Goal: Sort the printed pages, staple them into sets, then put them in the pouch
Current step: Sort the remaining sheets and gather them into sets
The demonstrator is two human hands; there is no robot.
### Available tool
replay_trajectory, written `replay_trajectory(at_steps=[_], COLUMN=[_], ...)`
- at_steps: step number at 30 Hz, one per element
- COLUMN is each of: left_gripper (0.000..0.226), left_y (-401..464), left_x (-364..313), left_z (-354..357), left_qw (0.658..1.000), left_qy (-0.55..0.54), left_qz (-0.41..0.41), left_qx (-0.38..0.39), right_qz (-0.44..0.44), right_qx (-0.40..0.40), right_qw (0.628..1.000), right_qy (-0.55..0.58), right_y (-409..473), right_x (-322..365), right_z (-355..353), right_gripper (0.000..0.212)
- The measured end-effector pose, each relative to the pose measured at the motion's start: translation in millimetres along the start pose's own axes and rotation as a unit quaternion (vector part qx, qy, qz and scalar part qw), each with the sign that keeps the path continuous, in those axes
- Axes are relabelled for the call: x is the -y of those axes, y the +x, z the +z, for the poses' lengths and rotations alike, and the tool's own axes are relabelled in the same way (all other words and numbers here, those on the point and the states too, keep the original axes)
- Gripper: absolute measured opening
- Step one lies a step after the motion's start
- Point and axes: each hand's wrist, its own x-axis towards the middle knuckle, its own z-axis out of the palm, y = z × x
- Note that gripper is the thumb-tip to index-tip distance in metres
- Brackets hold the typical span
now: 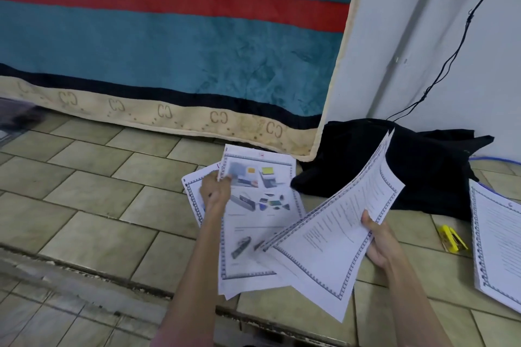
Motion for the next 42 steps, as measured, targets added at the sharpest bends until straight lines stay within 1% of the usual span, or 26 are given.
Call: replay_trajectory(at_steps=[3, 5, 7, 8, 9, 10, 12, 13, 14, 16, 17, 18, 19, 21, 22, 24, 25, 27, 30, 31, 32, 34, 36, 37, 38, 42], left_gripper=[0.026, 0.027, 0.034, 0.038, 0.04, 0.039, 0.037, 0.039, 0.046, 0.062, 0.061, 0.052, 0.04, 0.032, 0.034, 0.034, 0.032, 0.026, 0.015, 0.015, 0.014, 0.012, 0.014, 0.019, 0.023, 0.026], left_y=[10.3, 14.3, 12.9, 11.3, 11.0, 12.1, 16.3, 17.4, 17.9, 14.4, 13.1, 11.1, 9.2, 5.6, 3.6, 2.4, 2.2, 2.7, -3.8, -8.4, -13.0, -23.7, -35.7, -42.9, -49.2, -74.3], left_x=[12.1, 18.6, 21.6, 21.4, 21.4, 22.5, 25.0, 25.7, 25.5, 24.5, 25.9, 27.0, 28.9, 33.8, 35.5, 36.5, 35.0, 27.8, 8.2, -1.4, -12.3, -36.4, -61.6, -73.2, -82.8, -110.9], left_z=[-17.1, -21.5, -21.3, -20.8, -20.2, -19.8, -20.4, -19.8, -19.4, -19.2, -18.1, -18.2, -18.5, -19.6, -21.1, -28.2, -36.4, -60.4, -90.2, -93.7, -94.0, -85.9, -70.2, -59.9, -48.5, -5.9], left_qw=[0.996, 0.993, 0.986, 0.984, 0.983, 0.984, 0.992, 0.995, 0.995, 0.989, 0.987, 0.99, 0.995, 0.996, 0.995, 0.992, 0.991, 0.983, 0.955, 0.947, 0.943, 0.942, 0.954, 0.953, 0.948, 0.929], left_qy=[-0.008, 0.028, 0.097, 0.107, 0.104, 0.095, 0.054, 0.025, -0.014, -0.101, -0.125, -0.119, -0.095, -0.047, -0.038, -0.051, -0.061, -0.102, -0.205, -0.233, -0.25, -0.254, -0.172, -0.128, -0.116, -0.182], left_qz=[-0.026, -0.036, -0.057, -0.078, -0.088, -0.085, -0.057, -0.046, -0.047, -0.069, -0.067, -0.055, -0.037, -0.006, 0.007, 0.023, 0.022, 0.0, 0.026, 0.045, 0.065, 0.104, 0.172, 0.213, 0.245, 0.295], left_qx=[-0.083, -0.111, -0.12, -0.121, -0.124, -0.122, -0.097, -0.084, -0.082, -0.084, -0.08, -0.057, -0.014, 0.072, 0.095, 0.111, 0.117, 0.151, 0.214, 0.217, 0.212, 0.195, 0.175, 0.171, 0.166, 0.128], right_qz=[0.0, -0.003, -0.008, -0.017, -0.031, -0.049, -0.081, -0.096, -0.108, -0.105, -0.096, -0.091, -0.088, -0.098, -0.104, -0.129, -0.149, -0.164, -0.069, -0.037, -0.032, -0.082, -0.156, -0.189, -0.22, -0.316], right_qx=[0.011, 0.018, 0.033, 0.04, 0.04, 0.04, 0.045, 0.042, 0.039, 0.053, 0.051, 0.039, 0.025, 0.004, -0.001, 0.01, 0.035, 0.087, 0.132, 0.15, 0.162, 0.149, 0.114, 0.096, 0.082, 0.034], right_qw=[1.0, 0.999, 0.994, 0.989, 0.983, 0.976, 0.963, 0.953, 0.939, 0.915, 0.906, 0.901, 0.896, 0.882, 0.878, 0.886, 0.892, 0.914, 0.957, 0.959, 0.955, 0.946, 0.943, 0.942, 0.94, 0.904], right_qy=[-0.019, -0.048, -0.102, -0.14, -0.177, -0.207, -0.253, -0.286, -0.324, -0.386, -0.408, -0.422, -0.435, -0.462, -0.468, -0.446, -0.425, -0.362, -0.25, -0.238, -0.247, -0.276, -0.27, -0.258, -0.247, -0.284], right_y=[2.4, 4.9, 7.1, 7.5, 8.5, 9.4, 11.8, 14.9, 20.4, 30.3, 34.5, 38.5, 40.3, 40.6, 39.1, 35.1, 31.5, 27.2, 16.2, 13.9, 12.0, 6.8, -0.4, -5.0, -10.6, -29.8], right_x=[0.5, 1.3, 2.3, 1.5, -0.4, -3.2, -9.6, -12.9, -17.7, -30.2, -36.6, -43.3, -48.3, -56.3, -59.3, -61.7, -61.2, -58.4, -40.8, -32.6, -22.6, 2.1, 31.6, 46.5, 61.4, 105.7], right_z=[-0.9, 0.7, 6.6, 12.4, 19.5, 28.4, 50.1, 60.8, 68.4, 78.8, 82.2, 85.4, 89.1, 96.5, 100.6, 108.0, 112.3, 119.2, 133.9, 136.8, 138.5, 139.9, 138.7, 136.7, 134.1, 118.0], right_gripper=[0.041, 0.048, 0.074, 0.087, 0.091, 0.086, 0.056, 0.042, 0.036, 0.037, 0.04, 0.043, 0.045, 0.047, 0.046, 0.043, 0.043, 0.052, 0.068, 0.069, 0.066, 0.048, 0.031, 0.028, 0.027, 0.025])
